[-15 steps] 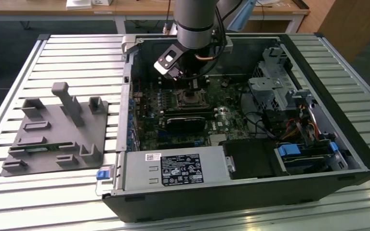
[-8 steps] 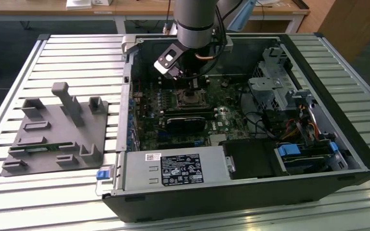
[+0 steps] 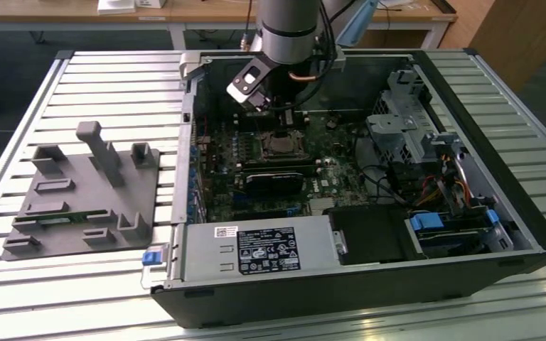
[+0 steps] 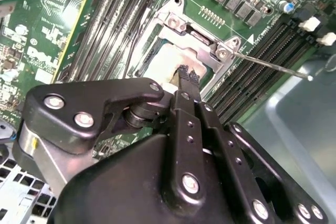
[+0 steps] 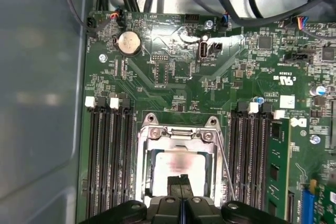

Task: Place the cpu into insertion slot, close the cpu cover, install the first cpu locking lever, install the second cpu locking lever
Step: 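Install the first cpu locking lever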

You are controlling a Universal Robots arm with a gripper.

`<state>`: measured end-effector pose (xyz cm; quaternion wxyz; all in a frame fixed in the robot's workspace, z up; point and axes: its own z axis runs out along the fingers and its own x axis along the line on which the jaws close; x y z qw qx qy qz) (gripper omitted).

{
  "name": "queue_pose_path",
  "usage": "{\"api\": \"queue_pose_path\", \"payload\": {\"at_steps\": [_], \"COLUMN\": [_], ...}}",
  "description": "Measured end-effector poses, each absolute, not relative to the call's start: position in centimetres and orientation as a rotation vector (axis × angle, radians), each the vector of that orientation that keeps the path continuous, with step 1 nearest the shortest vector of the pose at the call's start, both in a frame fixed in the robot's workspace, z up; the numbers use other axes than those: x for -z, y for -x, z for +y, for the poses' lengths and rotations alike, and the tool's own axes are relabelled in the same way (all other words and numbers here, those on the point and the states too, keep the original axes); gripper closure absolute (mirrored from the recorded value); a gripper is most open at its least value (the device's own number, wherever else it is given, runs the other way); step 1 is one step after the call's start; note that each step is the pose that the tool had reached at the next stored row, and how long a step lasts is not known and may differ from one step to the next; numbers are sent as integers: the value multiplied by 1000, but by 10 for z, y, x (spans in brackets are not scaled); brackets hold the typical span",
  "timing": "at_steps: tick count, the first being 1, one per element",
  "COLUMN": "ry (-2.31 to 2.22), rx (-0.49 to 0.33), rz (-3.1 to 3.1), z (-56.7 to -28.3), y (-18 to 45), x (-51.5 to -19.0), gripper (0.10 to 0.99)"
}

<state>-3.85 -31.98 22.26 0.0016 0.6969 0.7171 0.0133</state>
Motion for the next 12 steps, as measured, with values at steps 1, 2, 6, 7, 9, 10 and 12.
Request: {"api": "queue_pose_path", "payload": {"at_steps": [1,2,6,7,9,10,12], "ry": [-2187,-2187,-2187,-2187,-2187,-2187,-2187], "rx": [-42,-42,-42,-42,-42,-42,-42], "rz": [2250,2250,2250,2250,2251,2250,2250], "z": [-320,-320,-320,-320,-320,-320,-320], "y": [38,38,38,38,38,38,38], "x": [-224,-226,-232,-234,-237,-239,-243], "gripper": [980,980,980,980,980,980,980]}}
